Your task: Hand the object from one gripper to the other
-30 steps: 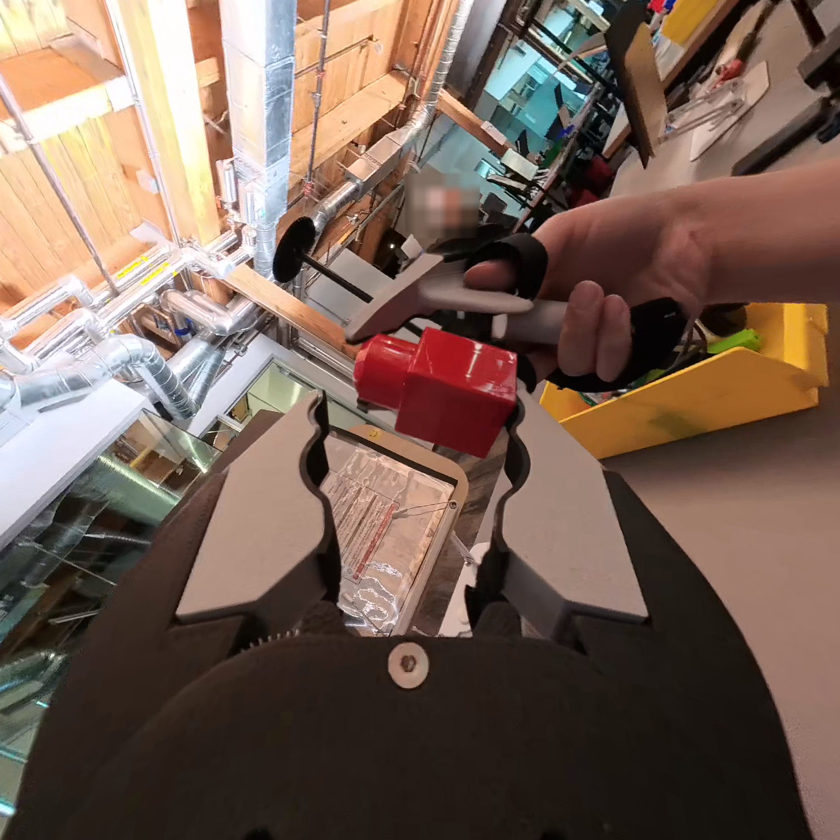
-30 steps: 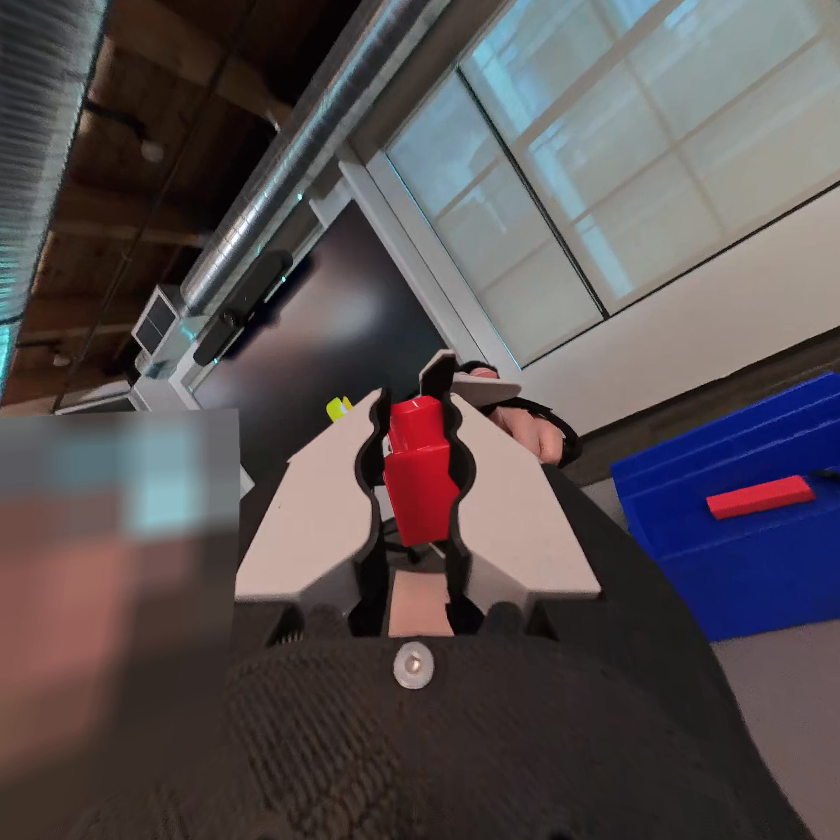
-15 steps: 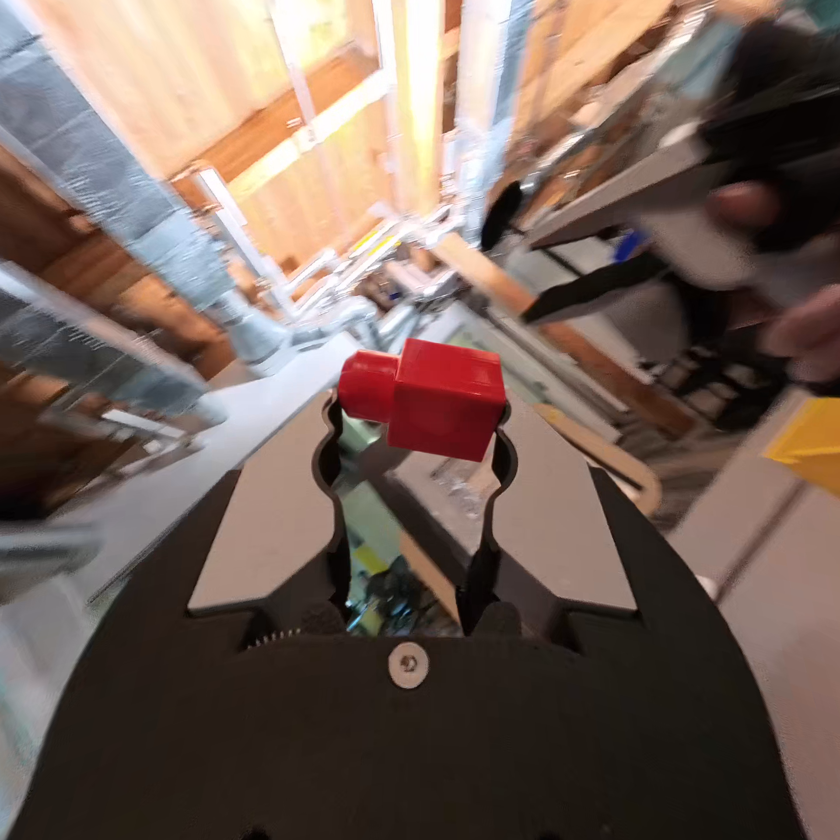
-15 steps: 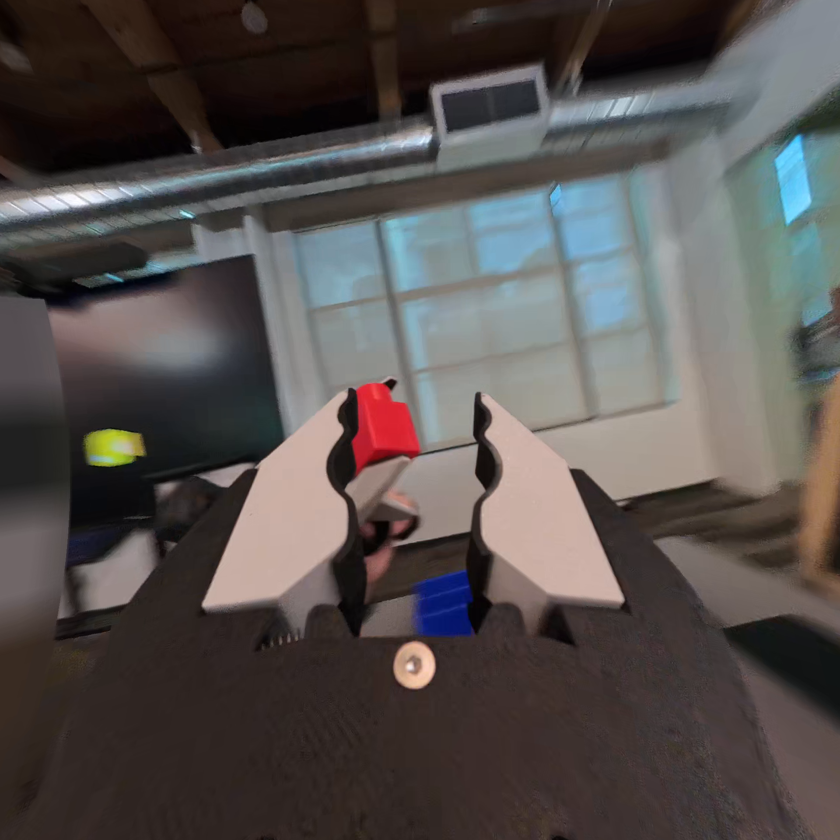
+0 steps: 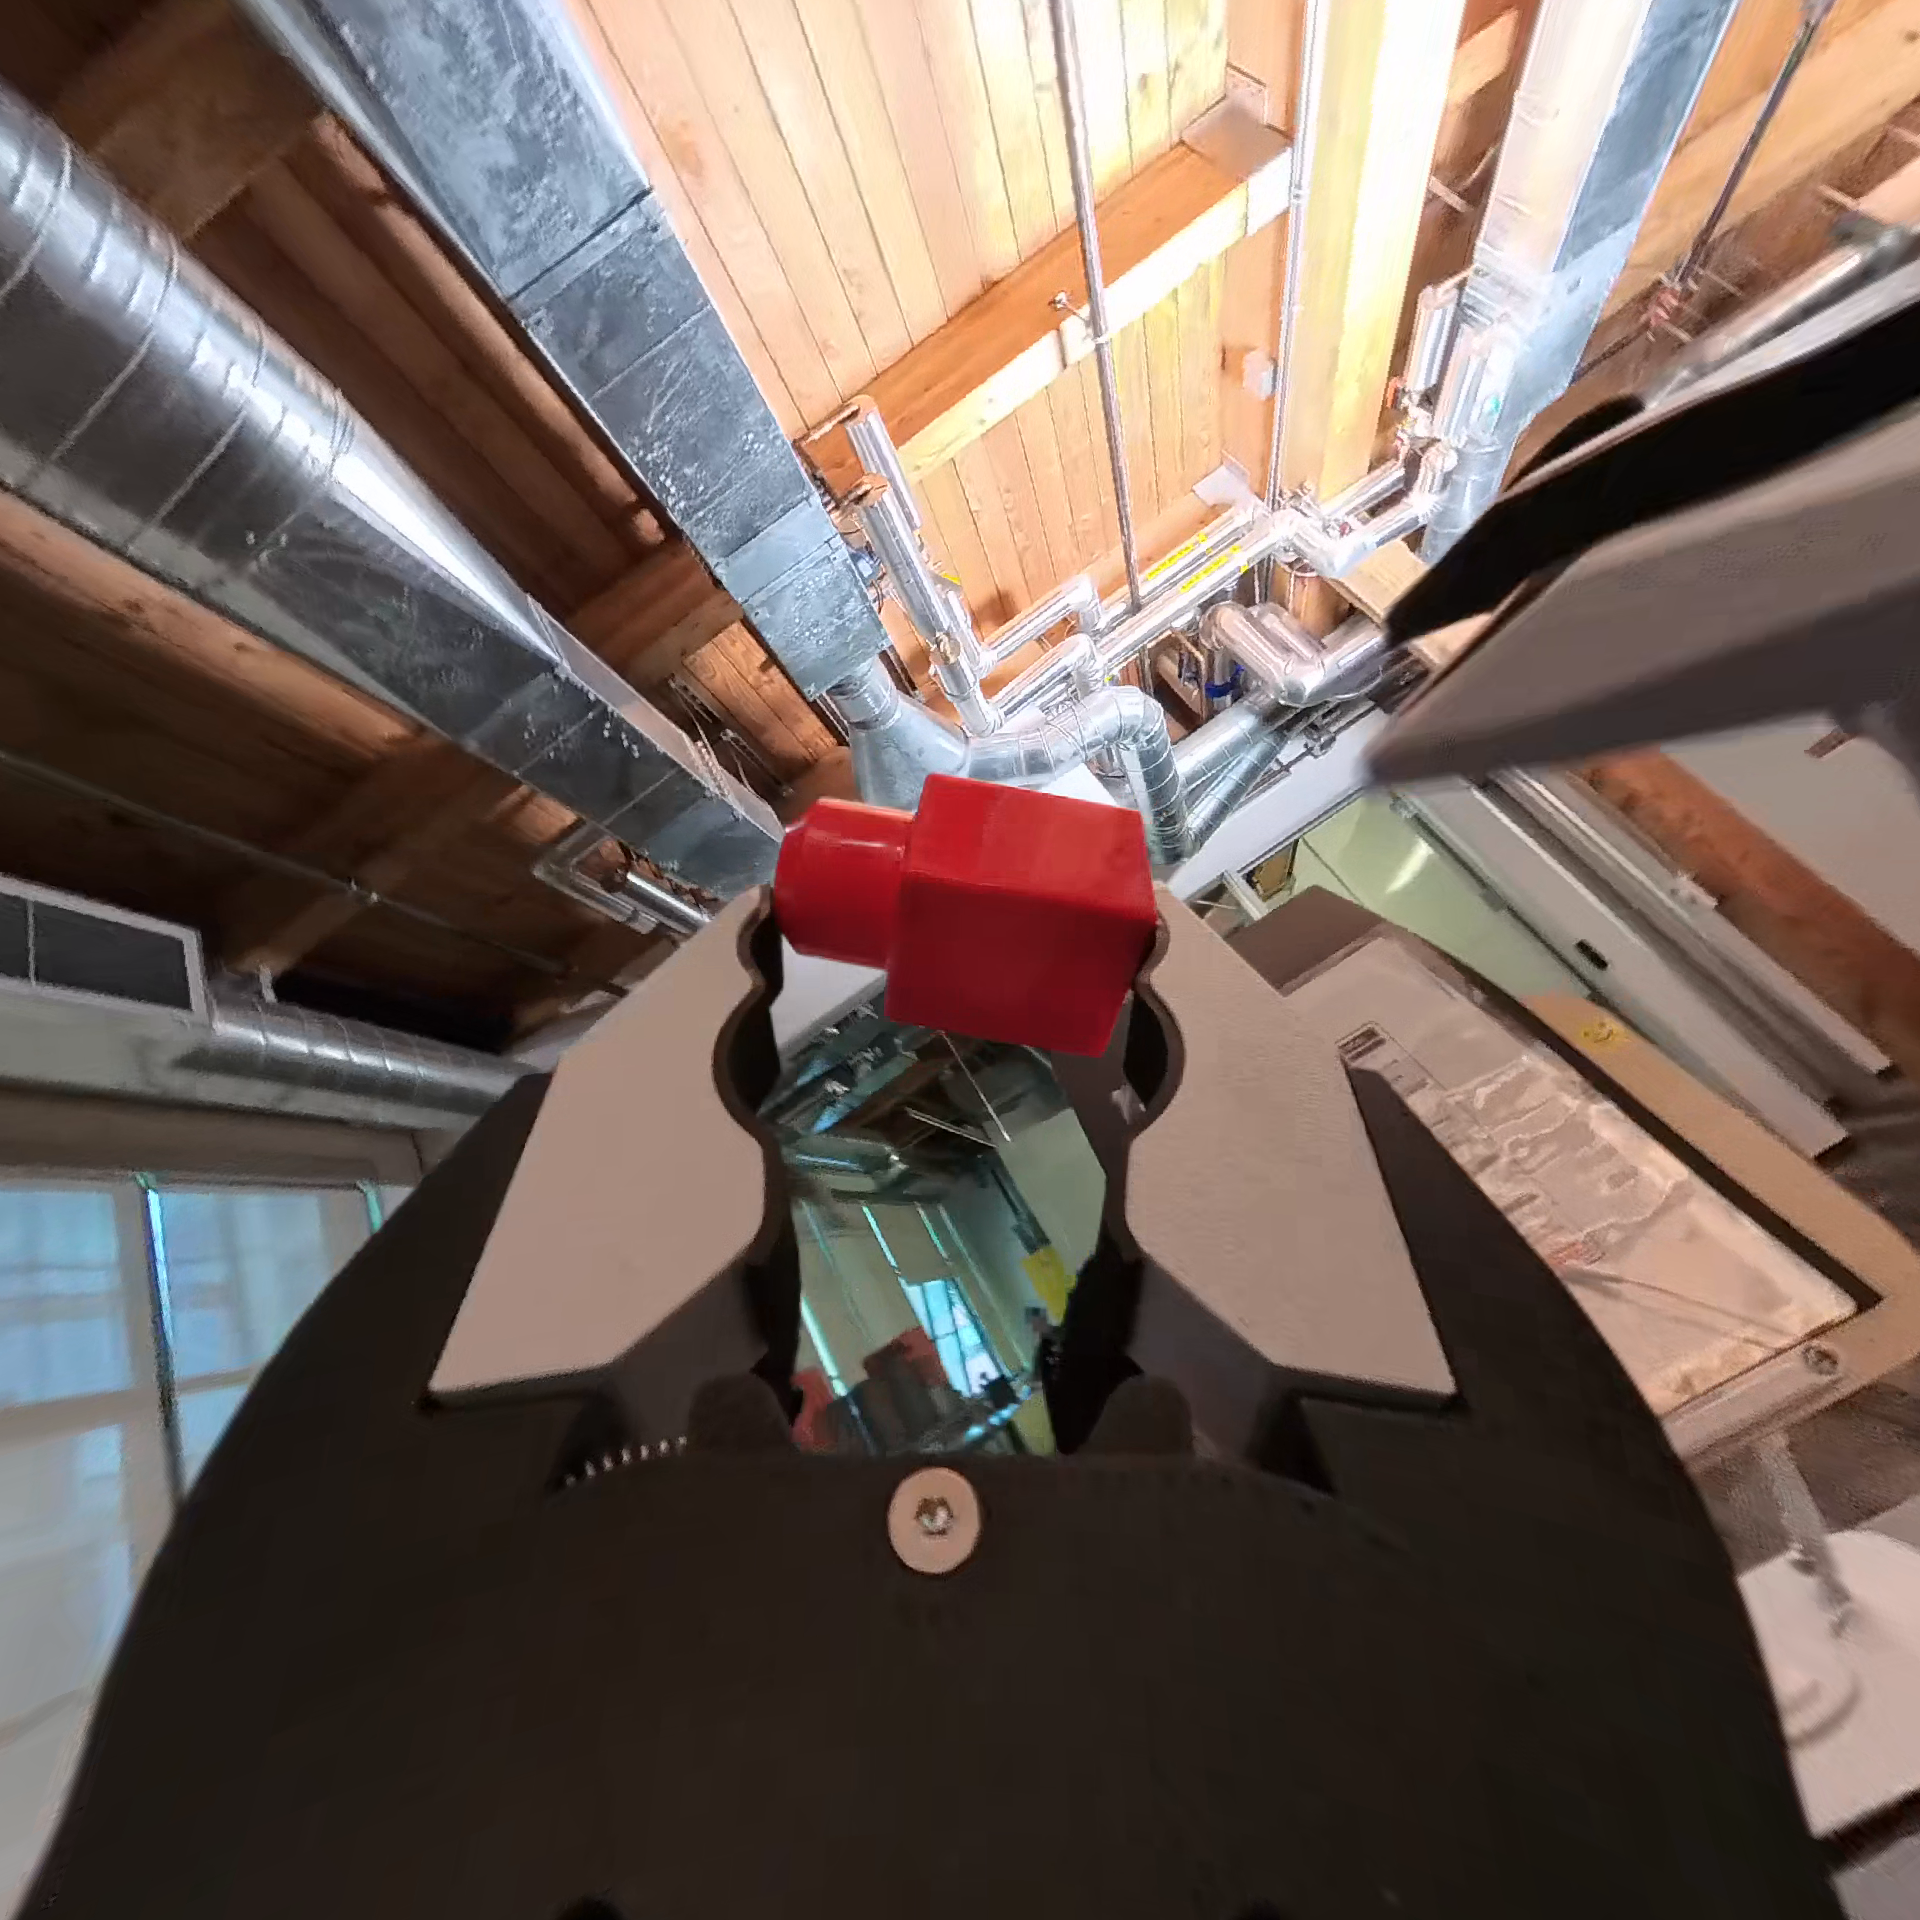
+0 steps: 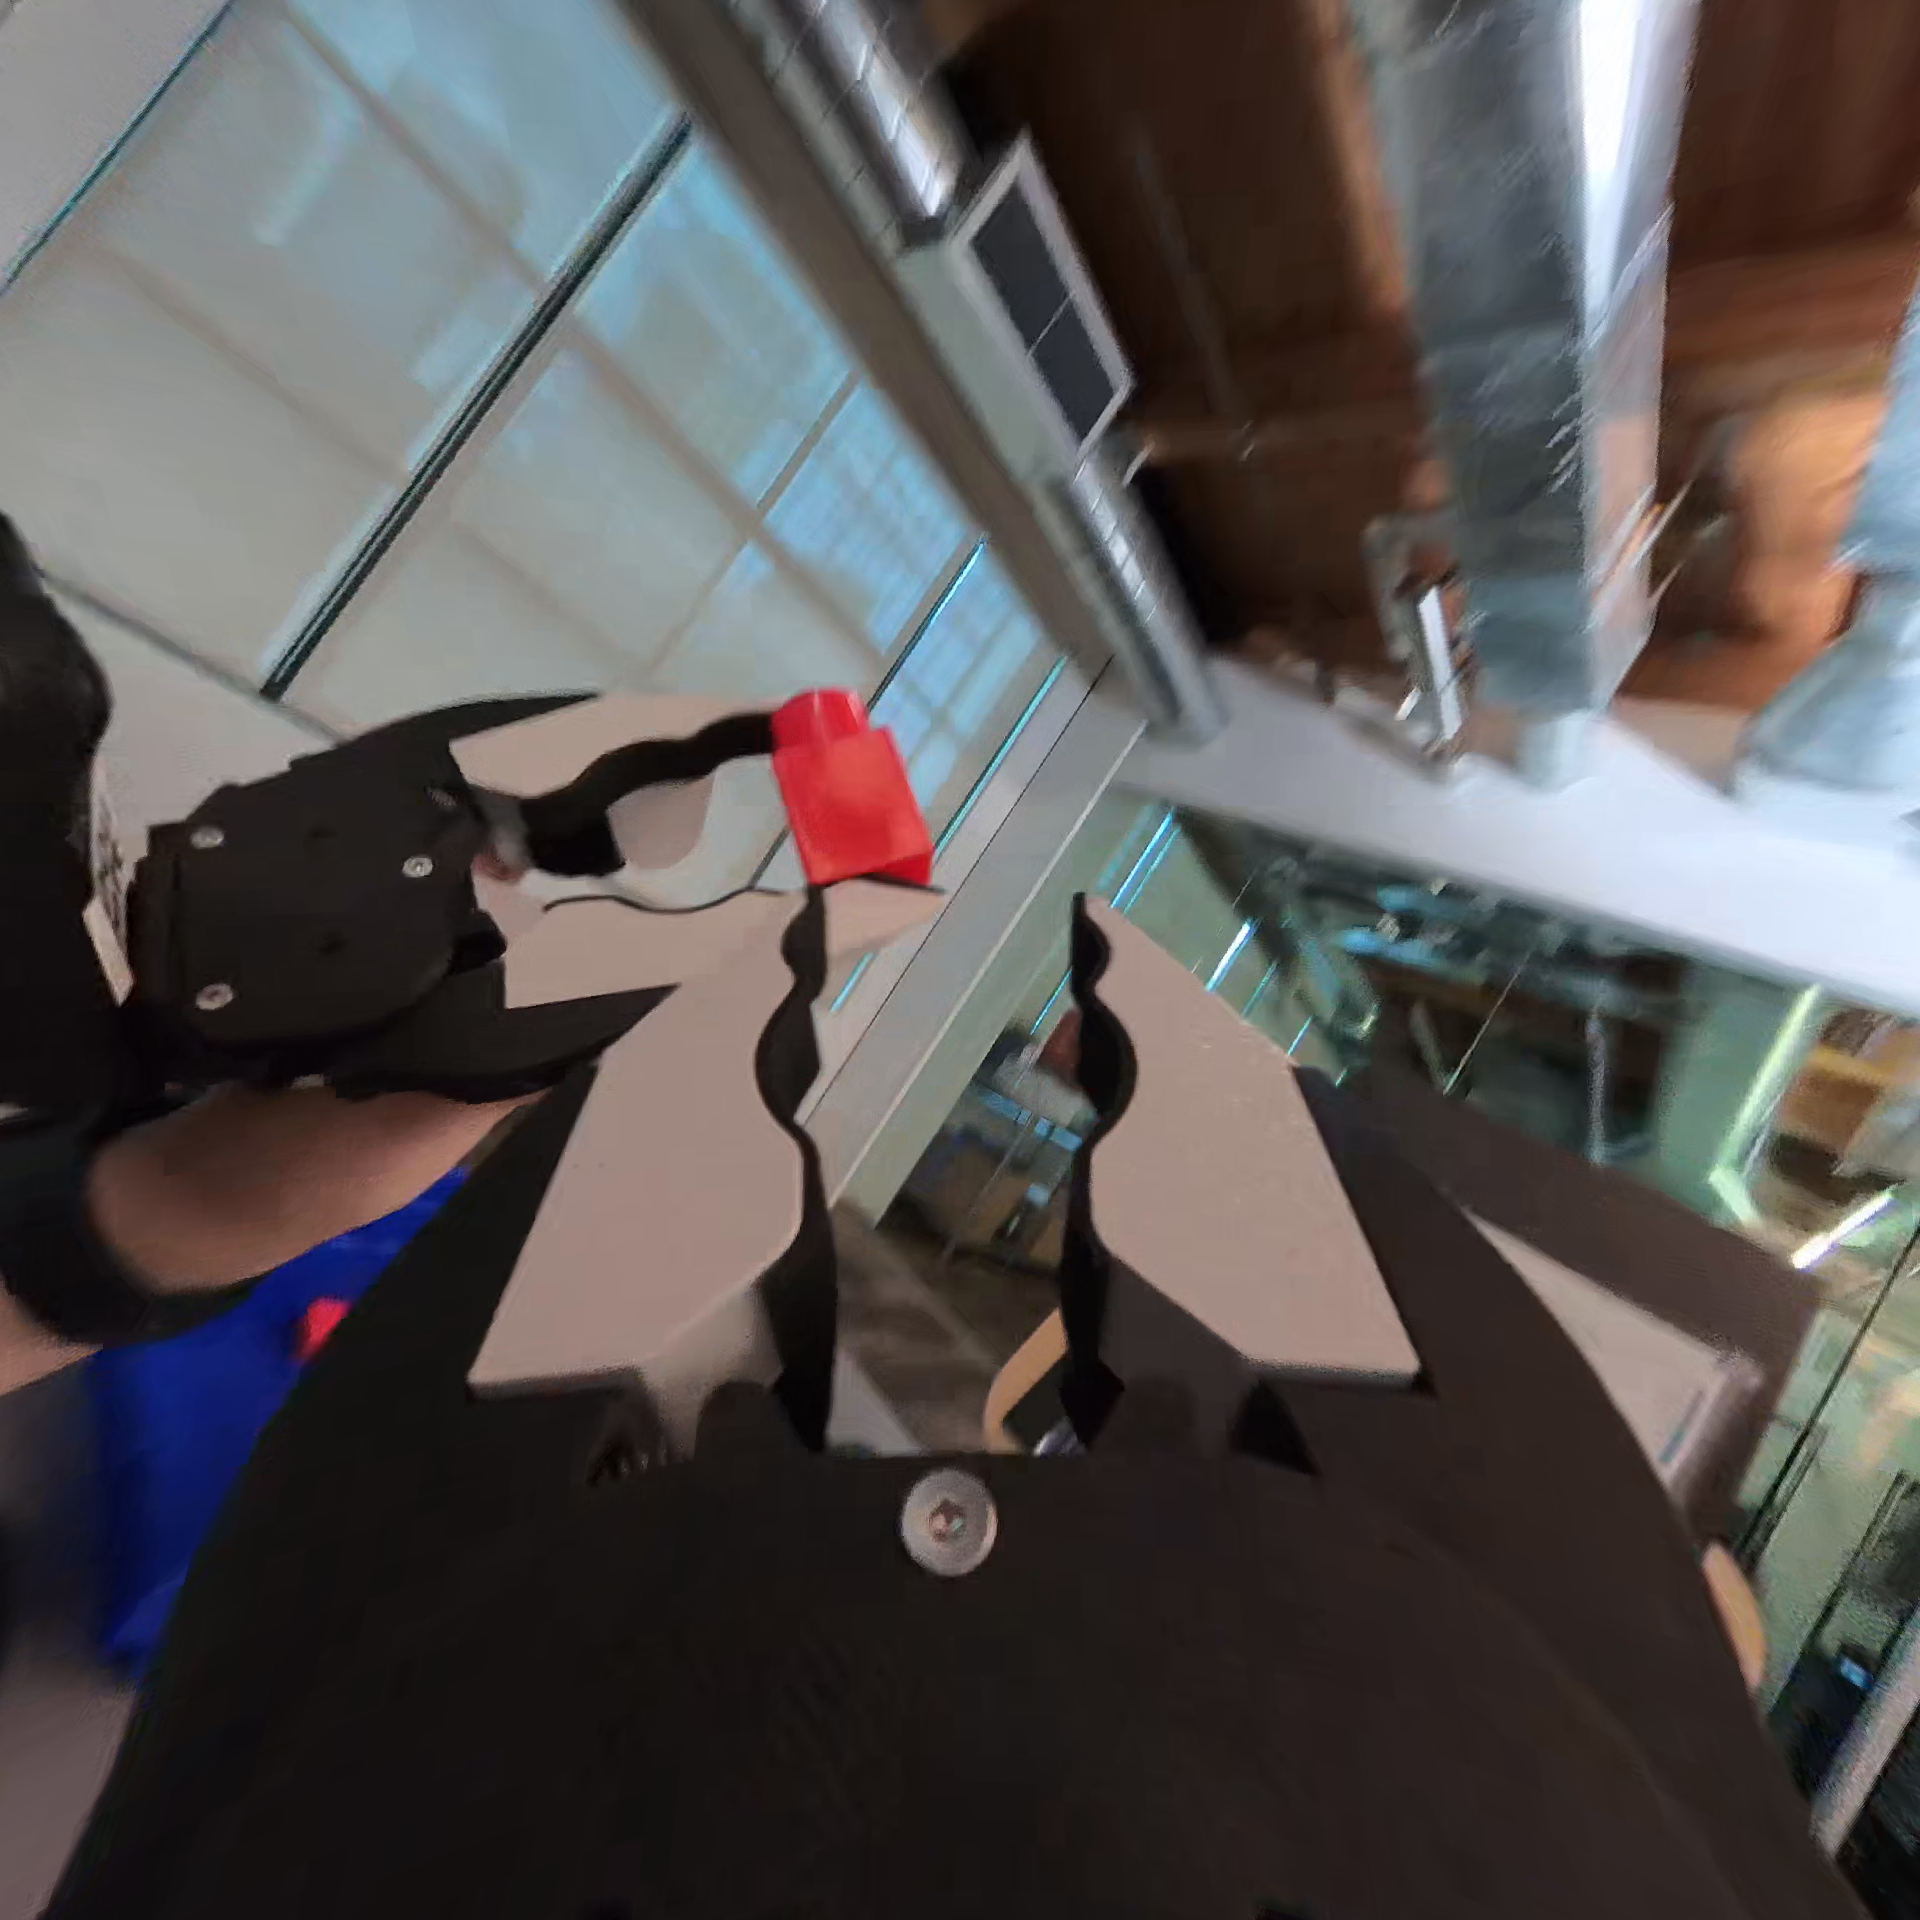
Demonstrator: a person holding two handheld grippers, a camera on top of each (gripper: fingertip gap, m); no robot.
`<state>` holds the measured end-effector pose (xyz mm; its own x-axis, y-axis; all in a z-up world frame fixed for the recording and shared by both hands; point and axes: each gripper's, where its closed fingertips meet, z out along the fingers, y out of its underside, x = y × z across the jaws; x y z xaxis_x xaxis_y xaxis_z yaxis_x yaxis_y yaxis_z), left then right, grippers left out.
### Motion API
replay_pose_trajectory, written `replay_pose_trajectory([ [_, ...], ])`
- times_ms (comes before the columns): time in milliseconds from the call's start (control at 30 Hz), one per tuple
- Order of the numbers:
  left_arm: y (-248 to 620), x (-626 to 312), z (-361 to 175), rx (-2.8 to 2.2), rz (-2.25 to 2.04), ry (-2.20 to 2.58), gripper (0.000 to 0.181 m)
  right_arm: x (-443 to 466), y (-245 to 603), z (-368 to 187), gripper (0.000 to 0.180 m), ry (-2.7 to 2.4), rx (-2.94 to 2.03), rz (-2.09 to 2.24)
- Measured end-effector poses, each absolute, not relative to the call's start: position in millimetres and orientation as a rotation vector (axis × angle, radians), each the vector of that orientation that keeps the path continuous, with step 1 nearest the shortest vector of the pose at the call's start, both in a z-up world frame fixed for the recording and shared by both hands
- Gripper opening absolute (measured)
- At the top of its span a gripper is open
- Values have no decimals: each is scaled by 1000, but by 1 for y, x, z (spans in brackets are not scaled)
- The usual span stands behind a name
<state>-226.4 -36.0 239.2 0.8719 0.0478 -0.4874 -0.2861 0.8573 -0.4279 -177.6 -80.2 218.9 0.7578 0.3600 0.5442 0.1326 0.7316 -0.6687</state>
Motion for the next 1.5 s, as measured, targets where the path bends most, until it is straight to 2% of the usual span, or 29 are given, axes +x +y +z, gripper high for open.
replay_pose_trajectory([
  [33,-37,-222,237,-502,207,499,65,-182,-73,214,57,-730,-806,136],
  [133,-39,-205,229,-474,292,565,65,-189,-59,203,59,-762,-892,106],
  [300,-42,-179,213,-428,344,677,65,-180,-51,204,54,-711,-936,84],
  [367,-42,-171,208,-439,326,717,63,-181,-49,197,32,-753,-967,101],
  [467,-44,-160,200,-434,280,794,80,-165,-43,199,32,-729,-999,104],
  [600,-38,-167,205,-487,263,796,84,-75,-19,198,32,-569,-1270,111],
  [667,-28,-181,212,-540,243,765,81,-10,-8,166,32,-436,-1547,152],
  [833,8,-220,219,-689,270,699,74,138,-15,43,33,-86,-2118,97],
  [933,22,-240,222,-738,283,665,67,169,-22,-10,33,45,-2260,228],
  [1133,43,-276,223,-848,272,622,71,173,-28,-83,33,-67,-2527,244],
  [1200,71,-294,200,-1062,237,682,70,169,-24,-84,34,-71,-2520,251],
  [1233,85,-304,181,-1207,183,721,76,170,-23,-78,34,-65,-2502,240],
  [1267,96,-317,160,-1351,123,745,79,172,-21,-70,42,-60,-2471,216],
  [1333,108,-341,123,-1567,13,778,73,173,-19,-46,45,-82,-2376,160],
  [1400,115,-366,91,-1731,-26,788,59,173,-17,-16,46,-111,-2261,89],
  [1500,120,-399,28,-2071,-6,787,58,164,-15,23,46,-146,-2120,13],
])
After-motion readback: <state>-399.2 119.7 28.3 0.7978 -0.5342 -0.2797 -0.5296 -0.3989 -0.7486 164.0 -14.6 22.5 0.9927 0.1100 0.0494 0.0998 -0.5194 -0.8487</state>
